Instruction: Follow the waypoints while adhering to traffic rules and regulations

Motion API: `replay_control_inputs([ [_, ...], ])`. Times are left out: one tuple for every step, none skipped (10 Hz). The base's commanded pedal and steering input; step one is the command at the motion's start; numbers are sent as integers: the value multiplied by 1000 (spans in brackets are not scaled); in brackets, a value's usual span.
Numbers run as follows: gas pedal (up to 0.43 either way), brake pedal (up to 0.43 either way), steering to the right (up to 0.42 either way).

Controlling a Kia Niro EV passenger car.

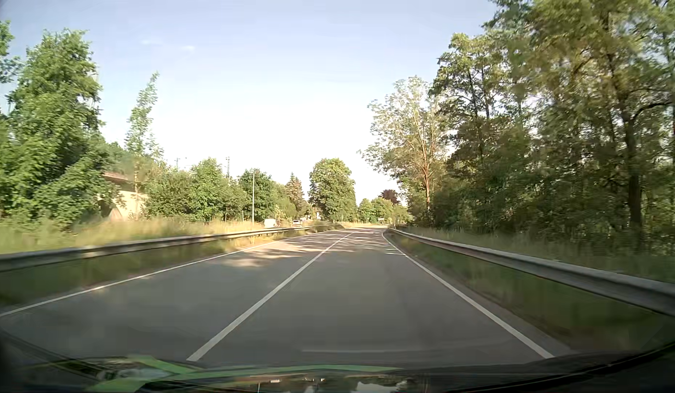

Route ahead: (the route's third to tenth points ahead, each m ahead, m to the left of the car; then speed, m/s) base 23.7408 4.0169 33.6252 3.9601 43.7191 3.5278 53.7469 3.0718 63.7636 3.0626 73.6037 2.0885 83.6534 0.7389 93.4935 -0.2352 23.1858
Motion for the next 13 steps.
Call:
replay_control_inputs([
  [157,0,-1],
  [150,0,0],
  [157,0,0],
  [177,0,1],
  [189,0,4],
  [197,0,5],
  [197,0,4],
  [197,0,4],
  [197,0,4],
  [197,0,4],
  [189,0,3],
  [177,0,3],
  [169,0,3],
])
